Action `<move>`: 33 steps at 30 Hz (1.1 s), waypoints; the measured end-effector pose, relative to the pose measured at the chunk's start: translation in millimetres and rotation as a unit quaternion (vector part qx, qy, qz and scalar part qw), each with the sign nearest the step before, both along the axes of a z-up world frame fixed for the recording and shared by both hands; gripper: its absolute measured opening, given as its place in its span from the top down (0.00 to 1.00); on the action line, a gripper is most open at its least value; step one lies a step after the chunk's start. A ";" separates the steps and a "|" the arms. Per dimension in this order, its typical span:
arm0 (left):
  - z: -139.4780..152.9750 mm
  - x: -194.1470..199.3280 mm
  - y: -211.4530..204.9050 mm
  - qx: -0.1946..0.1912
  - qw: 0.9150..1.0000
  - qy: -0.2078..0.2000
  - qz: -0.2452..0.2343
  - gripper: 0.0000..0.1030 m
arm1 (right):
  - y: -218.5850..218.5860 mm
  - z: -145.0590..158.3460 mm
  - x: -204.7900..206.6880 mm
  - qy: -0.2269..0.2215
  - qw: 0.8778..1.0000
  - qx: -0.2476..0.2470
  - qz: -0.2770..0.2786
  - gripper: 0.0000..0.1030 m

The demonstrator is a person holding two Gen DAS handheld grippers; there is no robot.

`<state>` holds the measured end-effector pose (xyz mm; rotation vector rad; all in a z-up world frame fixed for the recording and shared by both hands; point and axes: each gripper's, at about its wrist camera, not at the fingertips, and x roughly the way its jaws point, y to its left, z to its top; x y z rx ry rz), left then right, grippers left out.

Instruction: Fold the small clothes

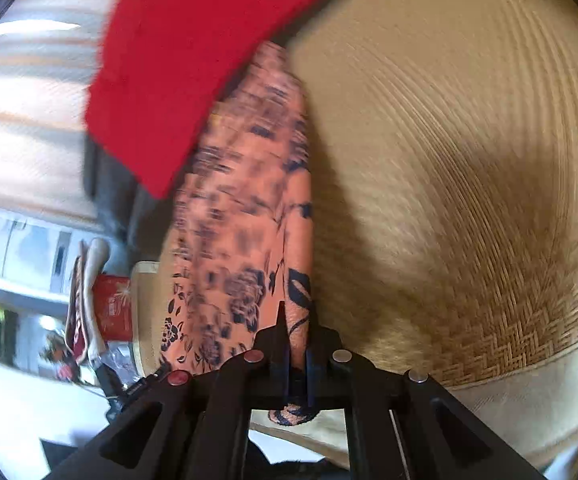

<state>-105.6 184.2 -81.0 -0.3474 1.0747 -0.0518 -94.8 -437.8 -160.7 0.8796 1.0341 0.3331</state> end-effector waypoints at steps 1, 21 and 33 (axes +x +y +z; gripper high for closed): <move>-9.5 4.5 2.6 0.004 1.000 0.015 -0.001 0.94 | -2.2 -4.3 4.8 0.006 1.000 -0.006 0.002 0.94; -9.3 11.9 -5.7 0.014 0.998 0.051 -0.018 0.94 | -11.5 -44.8 17.6 0.079 0.997 0.023 0.011 0.94; 98.0 248.3 -2.1 -0.046 0.992 -0.116 0.004 0.90 | -27.4 53.0 249.3 -0.097 0.988 0.122 -0.023 0.94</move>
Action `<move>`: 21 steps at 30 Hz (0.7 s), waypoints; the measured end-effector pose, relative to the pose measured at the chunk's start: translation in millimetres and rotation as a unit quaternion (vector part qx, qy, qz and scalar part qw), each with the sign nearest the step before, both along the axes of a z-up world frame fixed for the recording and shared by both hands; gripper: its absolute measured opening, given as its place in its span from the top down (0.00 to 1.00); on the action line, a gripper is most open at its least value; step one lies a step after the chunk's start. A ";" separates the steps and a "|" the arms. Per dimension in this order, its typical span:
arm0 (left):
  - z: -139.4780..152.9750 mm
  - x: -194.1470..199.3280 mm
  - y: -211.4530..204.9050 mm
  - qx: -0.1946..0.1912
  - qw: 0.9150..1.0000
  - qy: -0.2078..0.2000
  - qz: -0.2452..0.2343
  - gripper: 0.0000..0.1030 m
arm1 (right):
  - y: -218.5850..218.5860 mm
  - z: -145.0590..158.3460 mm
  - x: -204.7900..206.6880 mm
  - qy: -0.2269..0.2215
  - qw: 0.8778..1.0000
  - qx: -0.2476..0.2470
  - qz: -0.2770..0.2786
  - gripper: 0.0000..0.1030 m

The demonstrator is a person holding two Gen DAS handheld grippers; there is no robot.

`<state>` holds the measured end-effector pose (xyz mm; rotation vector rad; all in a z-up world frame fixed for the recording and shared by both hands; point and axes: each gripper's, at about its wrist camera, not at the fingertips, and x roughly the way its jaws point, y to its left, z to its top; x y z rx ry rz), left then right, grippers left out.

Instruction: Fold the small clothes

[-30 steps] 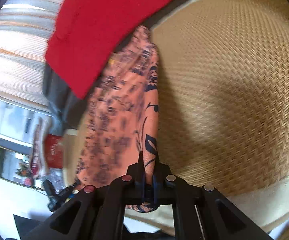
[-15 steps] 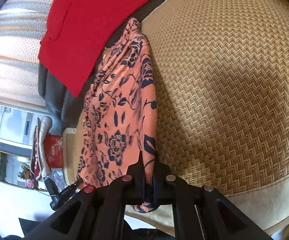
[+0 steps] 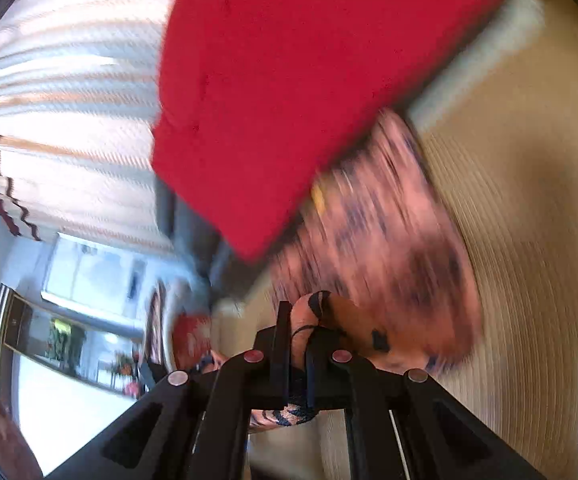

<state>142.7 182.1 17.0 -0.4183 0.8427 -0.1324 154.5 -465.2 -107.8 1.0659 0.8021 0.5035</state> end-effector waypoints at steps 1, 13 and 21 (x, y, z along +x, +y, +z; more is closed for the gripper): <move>-8.3 24.2 -2.8 0.012 1.000 -0.002 0.001 0.83 | -5.3 -3.3 27.3 0.003 1.000 -0.008 -0.025 0.91; -109.1 35.4 -12.4 0.090 0.993 0.081 0.007 0.31 | 23.9 -76.2 30.5 0.072 0.979 -0.191 -0.014 0.21; -117.7 45.5 -50.4 0.112 0.984 0.135 -0.028 0.88 | 78.7 -70.6 51.8 0.099 0.955 -0.268 0.077 0.81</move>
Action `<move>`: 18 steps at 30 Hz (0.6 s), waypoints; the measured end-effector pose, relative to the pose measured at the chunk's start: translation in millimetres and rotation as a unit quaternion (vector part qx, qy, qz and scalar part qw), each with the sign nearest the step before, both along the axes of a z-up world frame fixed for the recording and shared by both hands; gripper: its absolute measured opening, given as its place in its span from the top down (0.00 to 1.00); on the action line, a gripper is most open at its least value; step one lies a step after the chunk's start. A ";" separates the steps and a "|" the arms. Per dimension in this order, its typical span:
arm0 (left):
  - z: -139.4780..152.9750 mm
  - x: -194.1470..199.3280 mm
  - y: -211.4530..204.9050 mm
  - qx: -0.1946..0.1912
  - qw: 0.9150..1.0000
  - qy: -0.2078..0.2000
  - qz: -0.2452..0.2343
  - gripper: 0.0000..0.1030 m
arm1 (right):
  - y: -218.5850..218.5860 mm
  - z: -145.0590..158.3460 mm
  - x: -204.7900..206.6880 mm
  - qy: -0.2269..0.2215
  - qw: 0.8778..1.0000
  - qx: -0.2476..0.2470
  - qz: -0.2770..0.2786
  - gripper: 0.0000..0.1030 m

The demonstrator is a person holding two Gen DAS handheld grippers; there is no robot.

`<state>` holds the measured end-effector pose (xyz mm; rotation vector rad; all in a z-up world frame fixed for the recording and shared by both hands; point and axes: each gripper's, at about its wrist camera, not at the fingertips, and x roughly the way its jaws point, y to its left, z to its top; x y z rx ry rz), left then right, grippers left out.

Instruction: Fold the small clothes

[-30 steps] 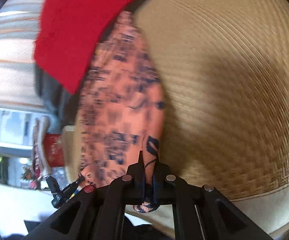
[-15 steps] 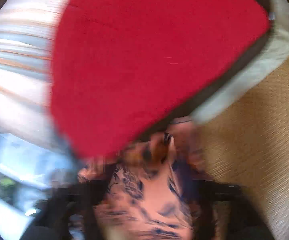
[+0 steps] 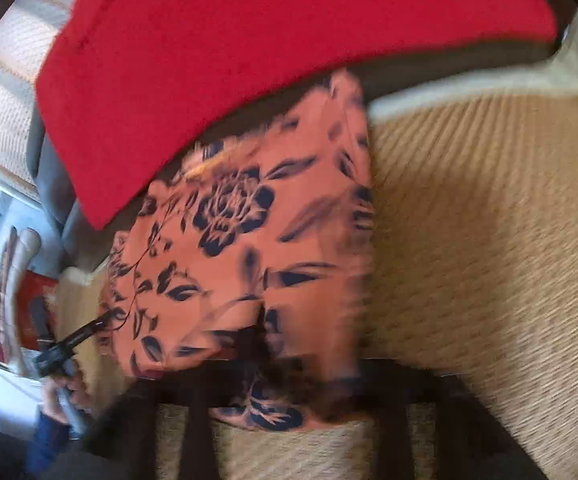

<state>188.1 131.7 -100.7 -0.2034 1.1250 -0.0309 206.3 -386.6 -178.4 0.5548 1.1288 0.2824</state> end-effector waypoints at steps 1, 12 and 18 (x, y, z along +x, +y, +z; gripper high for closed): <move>7.3 -7.5 1.3 0.004 1.000 -0.007 0.000 0.88 | 1.2 8.4 -6.9 -0.001 1.000 -0.007 0.008 0.82; -5.0 -148.0 19.7 0.033 0.998 -0.035 -0.039 0.72 | -26.2 -9.1 -134.7 -0.003 1.000 0.028 0.008 0.58; 27.5 -112.7 22.4 0.052 0.993 -0.100 -0.046 0.33 | -57.3 25.6 -103.0 -0.058 0.998 0.014 -0.031 0.24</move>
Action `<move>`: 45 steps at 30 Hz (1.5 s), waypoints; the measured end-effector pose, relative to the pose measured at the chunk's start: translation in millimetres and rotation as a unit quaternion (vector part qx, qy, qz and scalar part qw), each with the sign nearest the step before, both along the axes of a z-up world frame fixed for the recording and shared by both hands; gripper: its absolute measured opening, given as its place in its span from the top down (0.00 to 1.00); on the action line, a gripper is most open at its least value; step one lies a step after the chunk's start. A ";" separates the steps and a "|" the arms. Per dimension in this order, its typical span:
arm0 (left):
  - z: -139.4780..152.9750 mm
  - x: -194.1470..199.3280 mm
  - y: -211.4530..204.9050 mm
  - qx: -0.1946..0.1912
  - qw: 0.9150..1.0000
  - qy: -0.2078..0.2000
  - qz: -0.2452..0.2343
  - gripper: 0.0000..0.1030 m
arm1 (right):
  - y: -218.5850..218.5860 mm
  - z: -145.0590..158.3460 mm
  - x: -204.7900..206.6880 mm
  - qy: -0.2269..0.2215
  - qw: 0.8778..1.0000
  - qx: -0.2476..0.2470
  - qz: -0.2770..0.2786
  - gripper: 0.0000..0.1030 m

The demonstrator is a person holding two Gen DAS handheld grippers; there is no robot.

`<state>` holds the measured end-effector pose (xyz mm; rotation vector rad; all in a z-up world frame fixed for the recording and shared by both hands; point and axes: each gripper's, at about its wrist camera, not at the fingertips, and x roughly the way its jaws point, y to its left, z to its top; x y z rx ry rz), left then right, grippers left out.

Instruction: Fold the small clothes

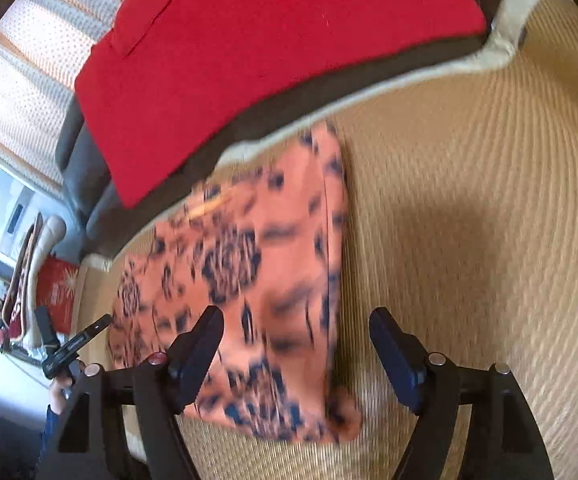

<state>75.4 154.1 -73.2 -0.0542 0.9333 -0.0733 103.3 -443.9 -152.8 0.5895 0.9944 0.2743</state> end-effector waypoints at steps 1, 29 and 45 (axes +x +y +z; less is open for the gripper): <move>-1.6 10.4 -3.5 0.006 1.000 0.004 -0.008 0.33 | 0.0 1.2 12.6 -0.003 1.000 -0.008 -0.002 0.24; 5.9 -11.7 -21.0 0.088 0.996 -0.013 0.019 0.41 | 68.1 30.6 -4.9 -0.012 0.992 0.094 0.079 0.20; -3.5 -69.9 -30.1 0.099 0.995 0.022 0.025 0.41 | 56.1 7.3 -103.0 0.009 0.990 0.144 -0.007 0.20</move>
